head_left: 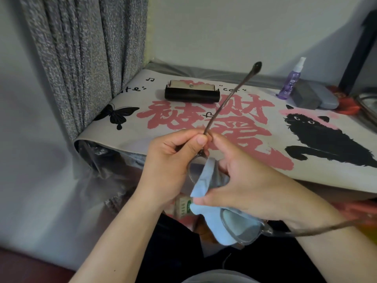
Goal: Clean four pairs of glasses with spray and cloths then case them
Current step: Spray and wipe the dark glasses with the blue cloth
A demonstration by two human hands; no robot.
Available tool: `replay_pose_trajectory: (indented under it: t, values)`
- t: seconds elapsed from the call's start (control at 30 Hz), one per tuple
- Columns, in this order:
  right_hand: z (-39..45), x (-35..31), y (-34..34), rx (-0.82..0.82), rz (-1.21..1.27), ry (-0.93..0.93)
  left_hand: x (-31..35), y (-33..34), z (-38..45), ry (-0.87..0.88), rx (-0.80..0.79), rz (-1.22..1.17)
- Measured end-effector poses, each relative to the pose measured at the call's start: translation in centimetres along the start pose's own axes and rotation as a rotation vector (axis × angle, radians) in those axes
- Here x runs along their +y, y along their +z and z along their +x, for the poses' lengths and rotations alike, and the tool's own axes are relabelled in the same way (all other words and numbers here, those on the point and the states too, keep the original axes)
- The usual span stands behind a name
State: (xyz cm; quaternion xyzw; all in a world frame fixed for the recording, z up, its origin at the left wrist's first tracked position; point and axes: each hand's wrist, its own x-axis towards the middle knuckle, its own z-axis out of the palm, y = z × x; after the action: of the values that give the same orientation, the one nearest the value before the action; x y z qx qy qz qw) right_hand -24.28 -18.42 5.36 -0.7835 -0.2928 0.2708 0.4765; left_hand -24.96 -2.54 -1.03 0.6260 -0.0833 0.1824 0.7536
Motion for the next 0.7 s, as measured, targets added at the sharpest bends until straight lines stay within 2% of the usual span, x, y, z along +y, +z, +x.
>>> replay_pose_trajectory:
  t: [0.13,0.43,0.63,0.7]
  values:
    - [0.2,0.3,0.4,0.056,-0.074,0.017,-0.2,-0.2,0.1,-0.045,0.0,0.015]
    - [0.2,2.7,-0.4,-0.18,0.58,0.024,0.0,-1.2,0.1,0.047,-0.128,-0.047]
    - [0.2,1.8,-0.4,-0.297,0.423,0.007,0.4,-0.9,-0.3,0.114,-0.275,-0.061]
    - [0.3,1.3,-0.4,-0.276,0.333,-0.008,0.4,-0.7,-0.4,0.12,-0.289,-0.043]
